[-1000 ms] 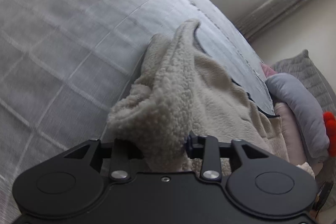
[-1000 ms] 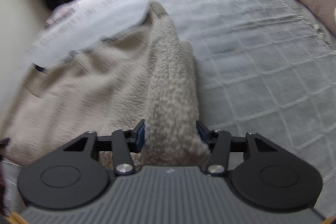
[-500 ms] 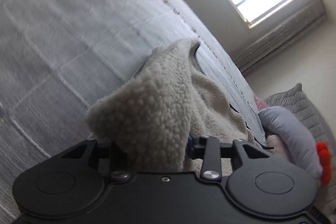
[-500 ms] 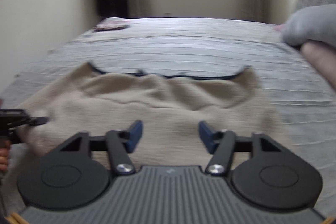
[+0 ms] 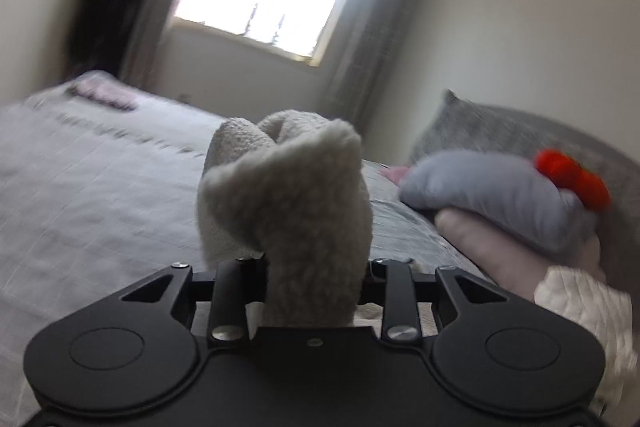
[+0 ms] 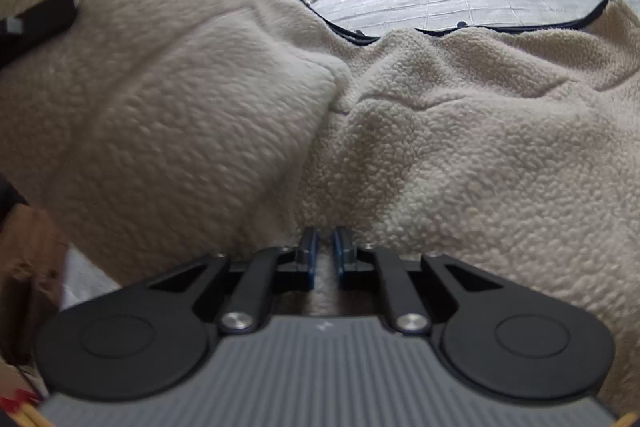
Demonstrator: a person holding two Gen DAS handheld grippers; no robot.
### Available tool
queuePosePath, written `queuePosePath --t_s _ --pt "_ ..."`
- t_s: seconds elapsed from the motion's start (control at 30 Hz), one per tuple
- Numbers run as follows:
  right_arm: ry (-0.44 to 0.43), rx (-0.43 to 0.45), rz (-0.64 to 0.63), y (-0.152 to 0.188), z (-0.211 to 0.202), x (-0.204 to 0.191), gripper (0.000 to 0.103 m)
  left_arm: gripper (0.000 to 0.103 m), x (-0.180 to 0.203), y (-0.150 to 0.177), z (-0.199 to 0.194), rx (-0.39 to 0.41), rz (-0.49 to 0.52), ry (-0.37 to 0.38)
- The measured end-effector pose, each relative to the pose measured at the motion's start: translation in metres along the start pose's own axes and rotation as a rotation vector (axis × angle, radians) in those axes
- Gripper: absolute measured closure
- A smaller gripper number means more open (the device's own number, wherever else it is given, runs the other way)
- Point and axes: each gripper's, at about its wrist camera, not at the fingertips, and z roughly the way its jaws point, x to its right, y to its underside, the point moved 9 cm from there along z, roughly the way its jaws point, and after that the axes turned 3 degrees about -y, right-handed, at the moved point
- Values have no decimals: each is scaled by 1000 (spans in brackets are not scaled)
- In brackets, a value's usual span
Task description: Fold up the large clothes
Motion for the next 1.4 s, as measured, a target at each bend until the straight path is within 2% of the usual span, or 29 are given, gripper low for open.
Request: queuePosePath --t_s 0.03,0.1,0.13,0.17,0.23,0.3,0.37,0.47,0.57,0.7,0.77,0.87,0.9,0.93,0.97,1.03,1.2,1.33,1.4 --pt "-32 20 44 -5 -12 7 90 71 18 2 6 -10 46 24" --pt "-47 107 131 -20 -46 30 68 70 47 13 19 -39 116 62" --pt "-28 150 173 -28 -64 47 49 70 60 21 27 -61 151 79" --pt "8 177 222 -33 -81 66 36 70 72 30 33 -82 182 91" --pt "82 211 286 -39 -109 102 34 70 92 52 44 -128 234 112" --pt "104 242 334 -39 -135 132 34 70 106 79 54 -177 269 124" --pt "76 266 391 -38 -152 153 30 70 117 107 60 -219 304 134" --pt "28 277 433 -37 -164 166 24 69 130 131 62 -223 386 130" --pt "1 260 443 -41 -162 163 24 69 133 135 56 -228 433 115" --pt "-57 222 404 -46 -150 141 23 69 126 125 48 -246 403 132" --pt "-54 188 387 -51 -137 127 23 69 124 121 42 -252 402 149" --pt "-4 127 346 -58 -111 118 25 68 124 116 31 -259 442 178" --pt "35 120 328 -60 -105 117 32 66 121 114 26 -256 452 181" --pt "83 108 298 -60 -100 117 56 65 118 111 21 -258 447 188" --pt "116 89 278 -58 -94 118 60 65 114 109 16 -267 420 206" --pt "147 84 247 -55 -92 119 60 63 100 105 3 -280 325 259" --pt "82 87 270 -47 -106 124 59 62 67 89 -25 -290 140 328" --pt "87 82 244 -42 -119 126 53 56 35 74 -32 -237 98 231" --pt "84 75 251 -42 -122 127 47 55 17 75 -23 -248 87 169"
